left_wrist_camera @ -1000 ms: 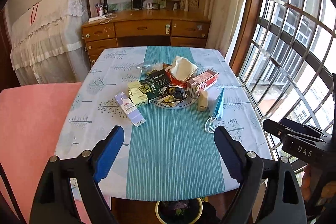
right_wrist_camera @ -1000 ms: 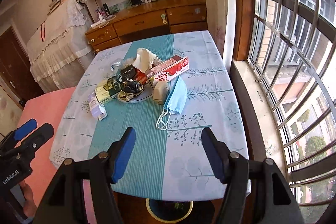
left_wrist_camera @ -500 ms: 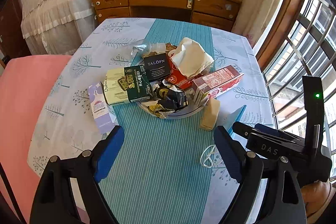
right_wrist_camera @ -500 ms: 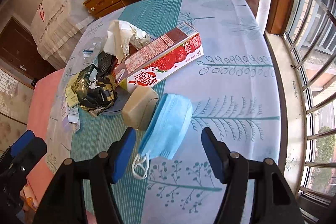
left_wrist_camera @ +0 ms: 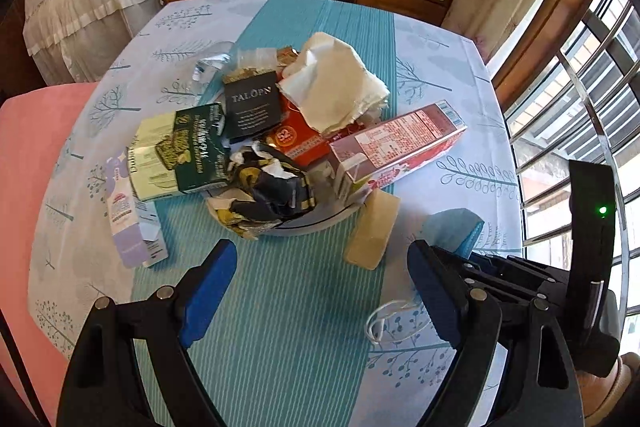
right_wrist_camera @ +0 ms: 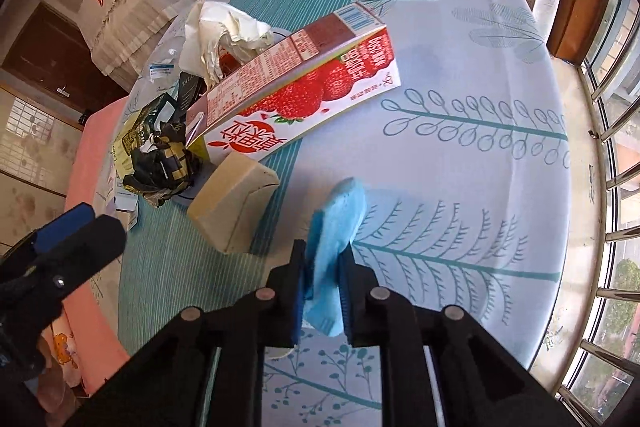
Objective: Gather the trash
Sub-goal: 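Grasp the soap bar with the left tool while the right tool grasps the blue mask, then carry the soap bar and blue mask down over the trash bin with both tools, then open both tools to drop the soap bar and mask into the bin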
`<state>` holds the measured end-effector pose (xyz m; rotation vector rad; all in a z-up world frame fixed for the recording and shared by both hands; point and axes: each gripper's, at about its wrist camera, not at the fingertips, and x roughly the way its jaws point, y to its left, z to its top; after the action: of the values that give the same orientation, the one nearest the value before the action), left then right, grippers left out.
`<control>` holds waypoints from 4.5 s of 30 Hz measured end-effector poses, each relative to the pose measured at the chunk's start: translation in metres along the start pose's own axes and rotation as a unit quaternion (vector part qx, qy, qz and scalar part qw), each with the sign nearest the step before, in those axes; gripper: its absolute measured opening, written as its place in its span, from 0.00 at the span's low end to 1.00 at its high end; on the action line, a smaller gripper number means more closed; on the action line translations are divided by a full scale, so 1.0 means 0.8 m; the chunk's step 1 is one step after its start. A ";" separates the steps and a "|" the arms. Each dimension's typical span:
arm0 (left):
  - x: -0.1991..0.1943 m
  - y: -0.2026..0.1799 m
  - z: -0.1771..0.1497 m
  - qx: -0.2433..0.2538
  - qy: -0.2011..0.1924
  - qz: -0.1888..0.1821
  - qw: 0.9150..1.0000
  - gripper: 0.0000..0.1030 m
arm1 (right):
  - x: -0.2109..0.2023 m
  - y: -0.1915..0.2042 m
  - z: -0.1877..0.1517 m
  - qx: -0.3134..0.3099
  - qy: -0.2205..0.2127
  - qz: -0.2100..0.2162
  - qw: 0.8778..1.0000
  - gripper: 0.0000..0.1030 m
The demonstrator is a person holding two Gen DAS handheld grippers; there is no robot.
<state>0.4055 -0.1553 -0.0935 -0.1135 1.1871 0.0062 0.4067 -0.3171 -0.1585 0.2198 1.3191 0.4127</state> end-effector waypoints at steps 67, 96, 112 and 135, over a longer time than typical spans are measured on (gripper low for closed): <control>-0.190 0.216 -0.226 0.086 -0.036 -0.086 0.992 0.23 | -0.125 0.254 -0.285 0.060 -0.144 -0.048 0.987 0.13; -0.096 0.168 -0.415 0.154 0.081 -0.079 0.982 0.23 | -0.045 0.226 -0.460 0.080 -0.025 -0.085 0.993 0.14; 0.181 0.169 -0.494 0.098 0.144 -0.033 0.984 0.23 | 0.220 0.105 -0.494 0.118 0.036 -0.059 0.991 0.14; 0.275 0.205 -0.508 0.073 0.127 -0.020 0.989 0.91 | 0.330 0.053 -0.493 0.139 0.055 -0.088 0.985 0.59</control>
<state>0.1016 -0.0412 -0.4614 -0.0076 1.4352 -0.1338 0.0688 -0.1992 -0.4728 0.3136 1.4901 0.0914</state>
